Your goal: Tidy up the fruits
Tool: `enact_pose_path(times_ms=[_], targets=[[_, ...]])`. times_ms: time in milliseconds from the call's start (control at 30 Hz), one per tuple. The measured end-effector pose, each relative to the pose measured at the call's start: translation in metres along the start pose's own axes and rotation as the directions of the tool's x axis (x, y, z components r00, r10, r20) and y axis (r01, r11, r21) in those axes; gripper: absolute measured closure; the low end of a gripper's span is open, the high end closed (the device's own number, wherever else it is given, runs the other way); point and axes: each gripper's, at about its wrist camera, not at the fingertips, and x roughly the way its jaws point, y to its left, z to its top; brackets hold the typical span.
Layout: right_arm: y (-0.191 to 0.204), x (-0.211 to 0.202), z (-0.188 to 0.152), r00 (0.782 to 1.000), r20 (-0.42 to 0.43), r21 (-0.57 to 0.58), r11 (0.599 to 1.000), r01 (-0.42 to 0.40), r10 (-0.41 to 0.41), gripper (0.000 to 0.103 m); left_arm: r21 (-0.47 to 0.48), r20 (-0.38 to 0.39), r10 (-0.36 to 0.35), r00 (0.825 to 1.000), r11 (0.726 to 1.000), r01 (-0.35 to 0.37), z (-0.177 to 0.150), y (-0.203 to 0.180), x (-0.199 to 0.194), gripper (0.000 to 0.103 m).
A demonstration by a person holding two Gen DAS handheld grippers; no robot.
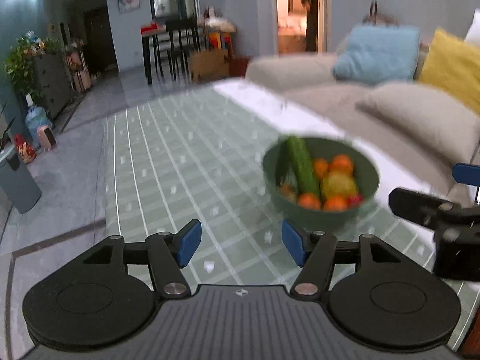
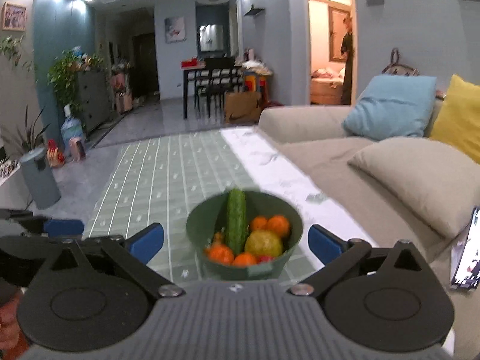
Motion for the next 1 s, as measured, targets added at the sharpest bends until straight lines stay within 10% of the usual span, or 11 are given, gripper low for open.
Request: enact_pose_path(times_ms=[267,1000], targets=[[0.001,0.048,-0.031,0.975,-0.222,0.01,1.0,-0.008,0.01,0.005,0.029,-0.221,0.006,0.975,1.0,0.0,-0.024,-0.008,0.042,0.03],[-0.006,0.06,-0.041,0.977,-0.215,0.02,1.0,0.004,0.0,0.005,0.003,-0.207,0.02,0.978,1.0,-0.02,-0.028,-0.004,0.053,0.03]])
